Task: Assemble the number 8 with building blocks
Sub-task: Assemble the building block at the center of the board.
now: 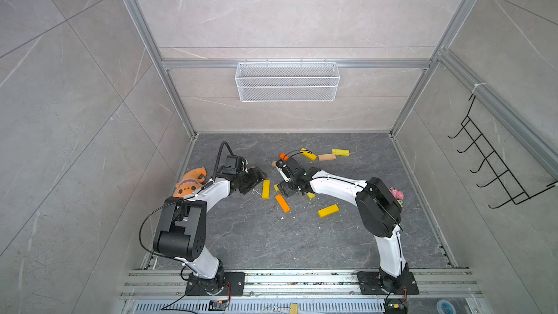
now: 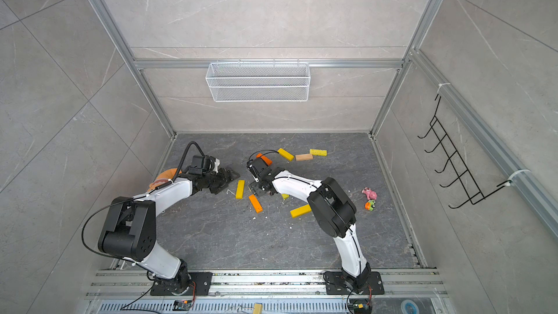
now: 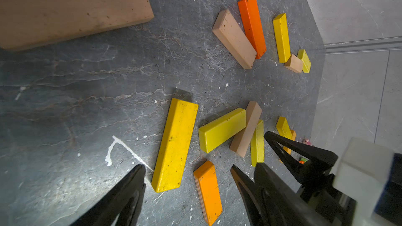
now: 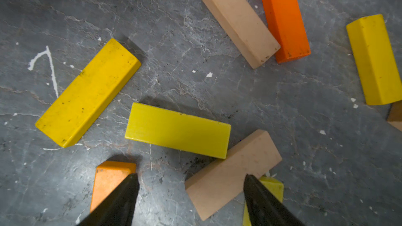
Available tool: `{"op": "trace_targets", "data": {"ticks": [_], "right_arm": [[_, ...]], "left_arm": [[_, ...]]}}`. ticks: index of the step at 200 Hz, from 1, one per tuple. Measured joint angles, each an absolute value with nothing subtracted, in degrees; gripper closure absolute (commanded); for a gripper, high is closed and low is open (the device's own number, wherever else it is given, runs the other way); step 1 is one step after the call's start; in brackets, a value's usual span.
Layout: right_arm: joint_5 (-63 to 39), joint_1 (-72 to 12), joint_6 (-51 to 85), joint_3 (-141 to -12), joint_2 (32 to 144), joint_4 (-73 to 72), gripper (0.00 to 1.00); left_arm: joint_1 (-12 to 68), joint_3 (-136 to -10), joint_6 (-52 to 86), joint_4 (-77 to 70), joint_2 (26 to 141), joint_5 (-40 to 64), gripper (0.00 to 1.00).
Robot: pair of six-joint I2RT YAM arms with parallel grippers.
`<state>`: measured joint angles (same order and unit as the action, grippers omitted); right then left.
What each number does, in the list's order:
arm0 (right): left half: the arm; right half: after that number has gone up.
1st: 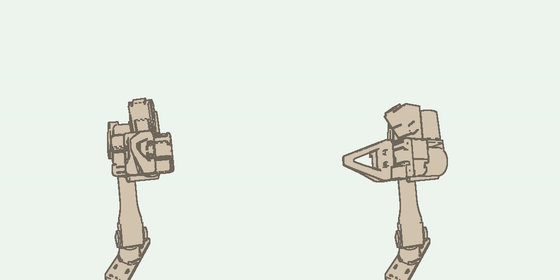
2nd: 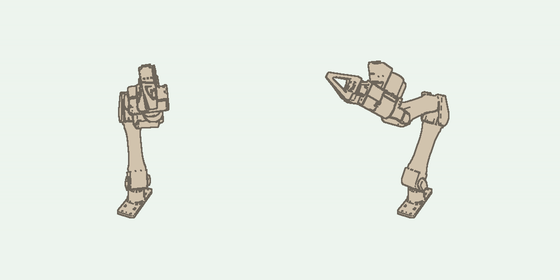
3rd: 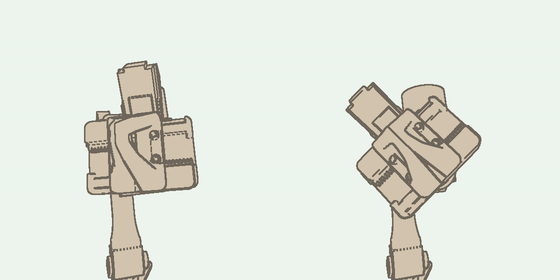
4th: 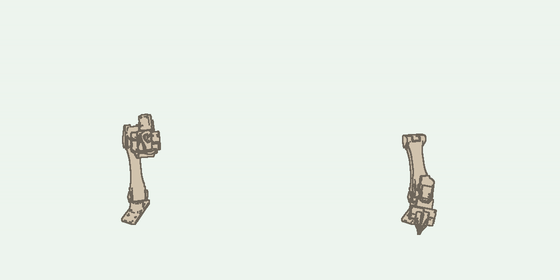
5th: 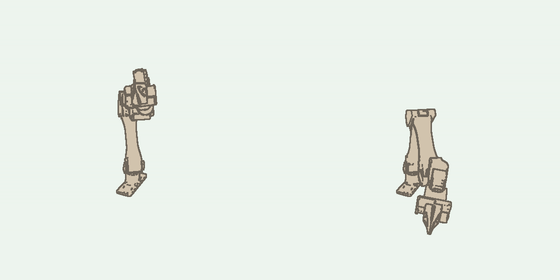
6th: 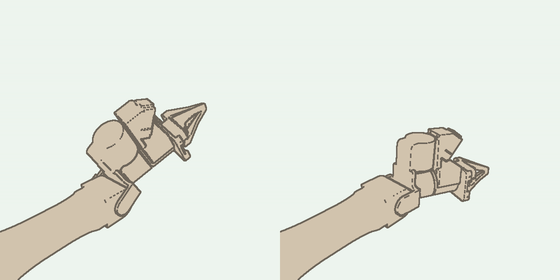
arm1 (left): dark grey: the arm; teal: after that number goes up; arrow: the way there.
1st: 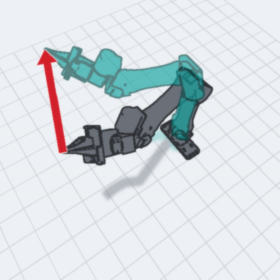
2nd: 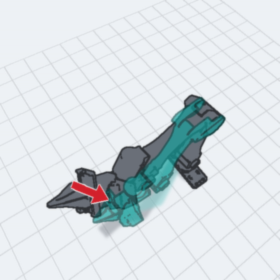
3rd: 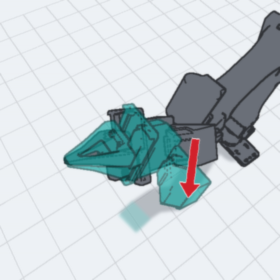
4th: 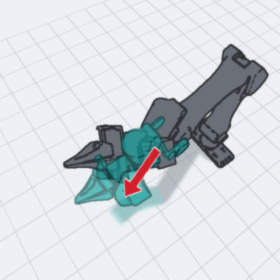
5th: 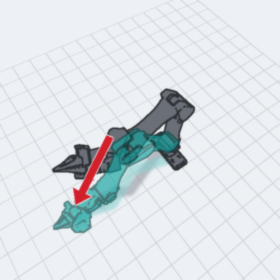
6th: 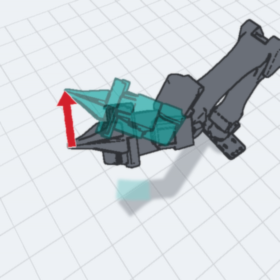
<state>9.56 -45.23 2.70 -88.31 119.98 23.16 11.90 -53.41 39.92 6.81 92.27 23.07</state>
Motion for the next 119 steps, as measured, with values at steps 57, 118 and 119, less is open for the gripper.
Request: {"op": "trace_targets", "data": {"ticks": [57,118,119], "right_arm": [[9.58,-45.23,2.33,-92.07,124.66,24.29,0.19],[9.52,-45.12,1.87,-95.39,126.89,25.52,0.21],[9.5,-45.12,1.87,-95.42,126.89,25.52,0.21]], "left_arm": [[11.9,-53.41,39.86,6.13,92.33,23.07,0.2],[11.9,-53.41,39.92,5.37,93.76,23.18,0.22],[11.9,-53.41,39.92,5.34,93.78,23.18,0.22]]}}
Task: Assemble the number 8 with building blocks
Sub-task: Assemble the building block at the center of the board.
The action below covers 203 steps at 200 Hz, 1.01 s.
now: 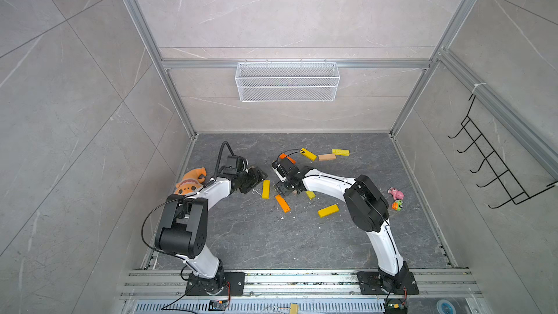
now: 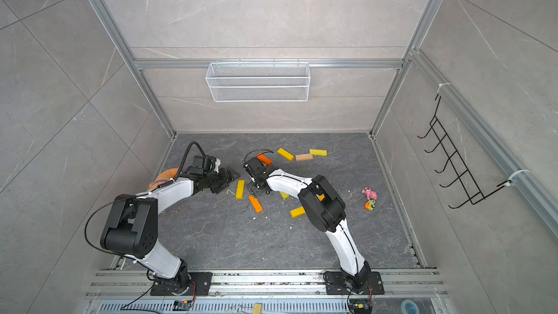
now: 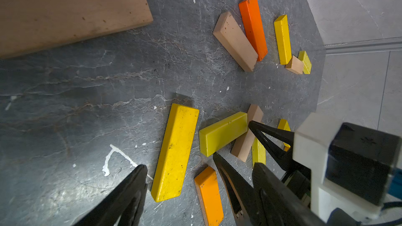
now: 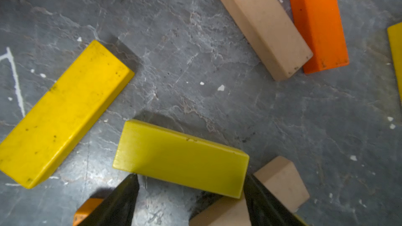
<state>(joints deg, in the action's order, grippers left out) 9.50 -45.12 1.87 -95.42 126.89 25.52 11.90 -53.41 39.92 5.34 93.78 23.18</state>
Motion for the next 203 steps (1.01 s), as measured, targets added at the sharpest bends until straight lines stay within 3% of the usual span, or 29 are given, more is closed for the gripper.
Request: {"op": "trace_targets", "data": {"ticks": [203], "right_arm": [[5.69,-43.79,6.48,-95.96,127.42,25.19,0.15]], "left_arm": [[11.9,-53.41,40.03,3.57,96.07,24.62,0.22]]}}
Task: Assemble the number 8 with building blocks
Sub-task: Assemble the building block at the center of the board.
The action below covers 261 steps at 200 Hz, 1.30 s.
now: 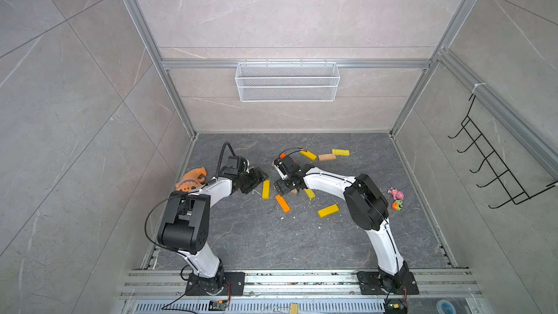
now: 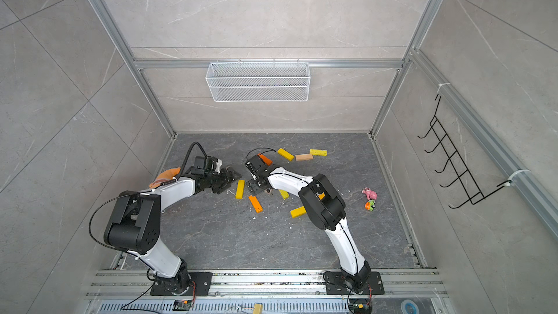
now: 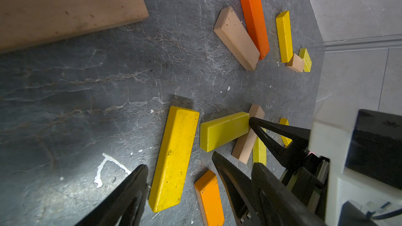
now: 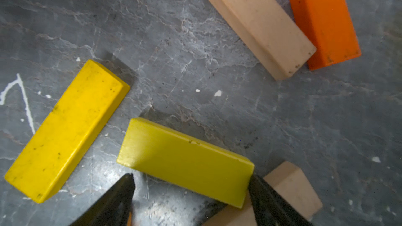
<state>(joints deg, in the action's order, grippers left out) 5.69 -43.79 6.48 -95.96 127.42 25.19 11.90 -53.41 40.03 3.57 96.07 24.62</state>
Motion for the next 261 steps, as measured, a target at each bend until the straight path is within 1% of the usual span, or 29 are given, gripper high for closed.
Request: {"op": "trace_targets", "data": {"ticks": [56,113,186,261], "right_arm": [[4.8,-43.72,8.1,-95.98,127.42,25.71,0.16],[4.43,-43.68,12.56,-95.98,127.42,25.45,0.18],[4.45,-43.68,16.36,-95.66,127.42,24.38,0.16],[4.45,-43.68,15.46,-93.65,127.42,22.28,0.16]], "left_arm": [[11.9,-53.45,40.34,3.27,96.68,24.67,0.22],[11.9,-54.22,40.8,2.9,98.02,25.45,0.22],[11.9,-55.31,41.89,1.41,100.16,26.17,0.22],[11.9,-55.31,42.02,1.23,100.16,26.41,0.22]]}}
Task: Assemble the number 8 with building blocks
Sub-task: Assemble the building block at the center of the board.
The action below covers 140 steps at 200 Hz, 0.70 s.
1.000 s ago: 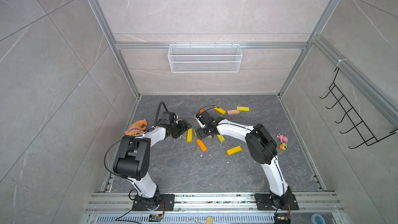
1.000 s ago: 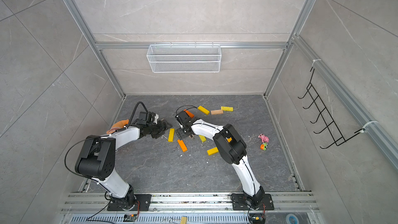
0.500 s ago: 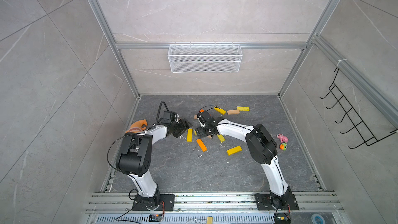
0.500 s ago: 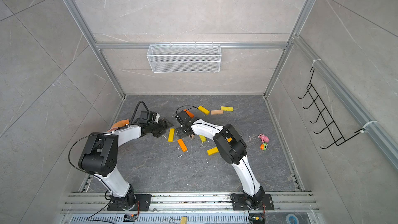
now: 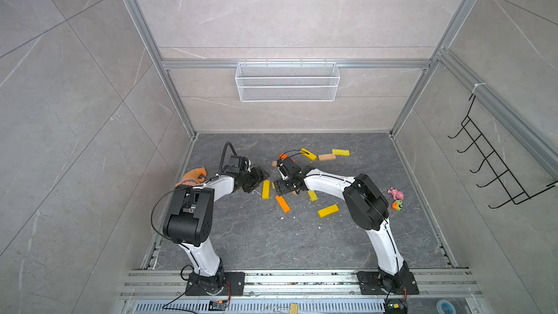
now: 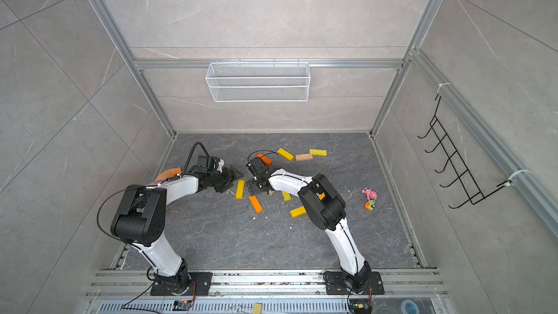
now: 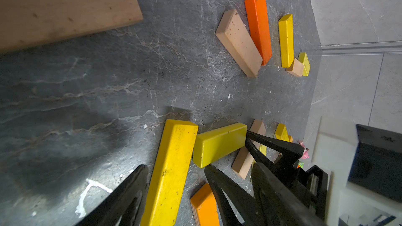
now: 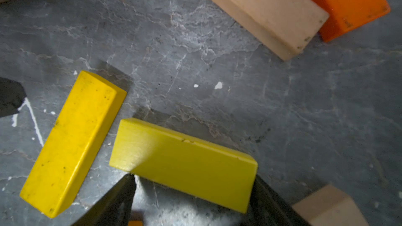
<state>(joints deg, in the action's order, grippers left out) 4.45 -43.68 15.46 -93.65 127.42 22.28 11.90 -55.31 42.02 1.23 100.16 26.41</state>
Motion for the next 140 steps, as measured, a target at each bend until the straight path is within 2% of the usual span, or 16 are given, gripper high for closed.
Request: {"op": "trace_targets", "data": {"ticks": [140], "right_arm": [[5.54,-44.45,18.96,-93.86,127.52,22.44,0.21]], "left_arm": [[11.9,-55.31,42.06,1.21,100.49,27.22,0.22]]}}
